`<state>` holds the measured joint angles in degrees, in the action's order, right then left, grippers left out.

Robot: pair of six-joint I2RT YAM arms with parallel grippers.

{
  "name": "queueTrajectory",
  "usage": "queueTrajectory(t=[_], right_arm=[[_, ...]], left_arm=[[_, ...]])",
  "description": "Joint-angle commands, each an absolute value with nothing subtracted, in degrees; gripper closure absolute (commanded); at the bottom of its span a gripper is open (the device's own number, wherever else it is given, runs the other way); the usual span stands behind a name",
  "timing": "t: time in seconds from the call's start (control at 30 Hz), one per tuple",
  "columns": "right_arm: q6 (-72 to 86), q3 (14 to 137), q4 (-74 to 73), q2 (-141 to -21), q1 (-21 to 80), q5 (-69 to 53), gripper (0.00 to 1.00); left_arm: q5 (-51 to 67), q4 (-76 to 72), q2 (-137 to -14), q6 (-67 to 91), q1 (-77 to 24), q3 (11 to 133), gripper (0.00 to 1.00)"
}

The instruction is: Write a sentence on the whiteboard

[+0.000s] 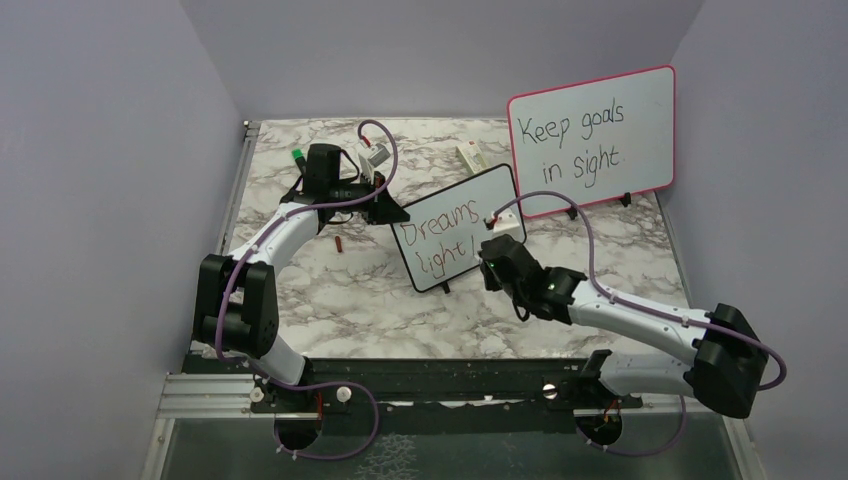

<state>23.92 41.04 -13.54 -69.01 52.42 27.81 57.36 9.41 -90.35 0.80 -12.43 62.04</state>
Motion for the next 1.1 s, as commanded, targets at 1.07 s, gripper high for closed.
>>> queueTrajectory(t=[1.07], right_arm=[[19.4,42.7,-2.9,-69.2,49.4,31.8,0.99]], left_arm=[[45.3,16.7,-94.8,-3.6,-14.2,59.1,1.0]])
